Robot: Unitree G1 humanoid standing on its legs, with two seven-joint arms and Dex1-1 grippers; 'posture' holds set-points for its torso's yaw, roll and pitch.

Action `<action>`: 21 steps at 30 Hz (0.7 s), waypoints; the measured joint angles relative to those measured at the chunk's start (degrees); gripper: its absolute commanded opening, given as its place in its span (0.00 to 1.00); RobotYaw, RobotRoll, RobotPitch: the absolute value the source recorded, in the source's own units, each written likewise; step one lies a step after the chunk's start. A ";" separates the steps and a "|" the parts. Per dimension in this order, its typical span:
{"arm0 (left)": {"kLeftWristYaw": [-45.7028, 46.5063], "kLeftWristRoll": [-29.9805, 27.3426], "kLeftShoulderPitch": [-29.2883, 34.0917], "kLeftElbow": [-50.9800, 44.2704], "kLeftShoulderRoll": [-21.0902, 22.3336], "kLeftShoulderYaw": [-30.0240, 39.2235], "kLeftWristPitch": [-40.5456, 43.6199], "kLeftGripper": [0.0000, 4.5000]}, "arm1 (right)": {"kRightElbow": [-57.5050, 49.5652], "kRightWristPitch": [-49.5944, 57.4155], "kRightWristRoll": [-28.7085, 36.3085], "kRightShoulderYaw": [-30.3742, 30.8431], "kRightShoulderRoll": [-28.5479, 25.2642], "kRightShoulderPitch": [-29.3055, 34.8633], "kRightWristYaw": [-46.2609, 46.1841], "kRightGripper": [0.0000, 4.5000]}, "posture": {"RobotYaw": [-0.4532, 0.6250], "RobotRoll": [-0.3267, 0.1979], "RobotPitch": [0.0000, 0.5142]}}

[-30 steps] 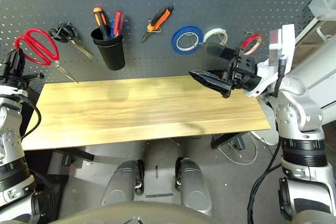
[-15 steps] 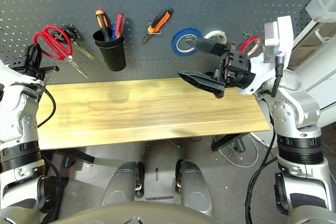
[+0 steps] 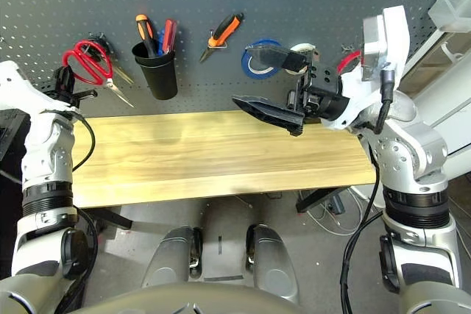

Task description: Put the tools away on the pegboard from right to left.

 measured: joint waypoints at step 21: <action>-6.57 5.01 13.06 2.32 -1.07 -7.68 -7.07 0.99 | 23.23 -15.11 -25.17 4.83 10.35 10.97 -12.15 1.00 | 0.38 0.62 0.14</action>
